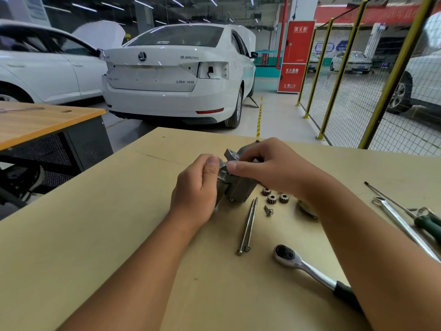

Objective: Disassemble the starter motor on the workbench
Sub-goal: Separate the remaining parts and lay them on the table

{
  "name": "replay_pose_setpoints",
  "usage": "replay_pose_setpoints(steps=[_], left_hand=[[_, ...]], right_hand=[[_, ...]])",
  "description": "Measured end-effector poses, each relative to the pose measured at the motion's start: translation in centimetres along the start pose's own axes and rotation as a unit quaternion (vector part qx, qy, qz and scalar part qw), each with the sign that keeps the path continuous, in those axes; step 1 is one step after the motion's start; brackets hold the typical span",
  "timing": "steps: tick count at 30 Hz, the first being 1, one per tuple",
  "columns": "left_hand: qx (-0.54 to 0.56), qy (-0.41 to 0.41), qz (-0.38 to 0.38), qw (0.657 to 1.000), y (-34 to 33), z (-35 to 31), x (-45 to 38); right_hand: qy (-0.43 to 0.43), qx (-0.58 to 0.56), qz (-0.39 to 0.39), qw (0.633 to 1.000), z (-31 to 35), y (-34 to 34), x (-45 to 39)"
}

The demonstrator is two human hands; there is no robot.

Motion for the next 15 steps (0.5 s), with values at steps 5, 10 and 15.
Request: replay_pose_setpoints(steps=[5, 10, 15], left_hand=[[0.010, -0.001, -0.002, 1.000, -0.24, 0.37, -0.17], [0.011, -0.011, 0.004, 1.000, -0.16, 0.11, 0.11], [0.007, -0.001, -0.008, 1.000, 0.02, 0.34, 0.00]], right_hand=[[-0.004, 0.075, -0.020, 0.997, -0.19, -0.36, -0.37], [-0.002, 0.017, -0.004, 1.000, -0.59, -0.33, 0.05], [-0.005, 0.076, 0.000, 0.997, -0.52, -0.28, -0.31]])
Point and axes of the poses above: each hand's wrist, its own x-axis away from the middle knuckle, its own y-axis out of the back of the hand, z = x × y, the point moved 6 cm from there along -x, towards the middle knuckle, and after that the axes turned 8 degrees about -x, right-handed, at the moved point
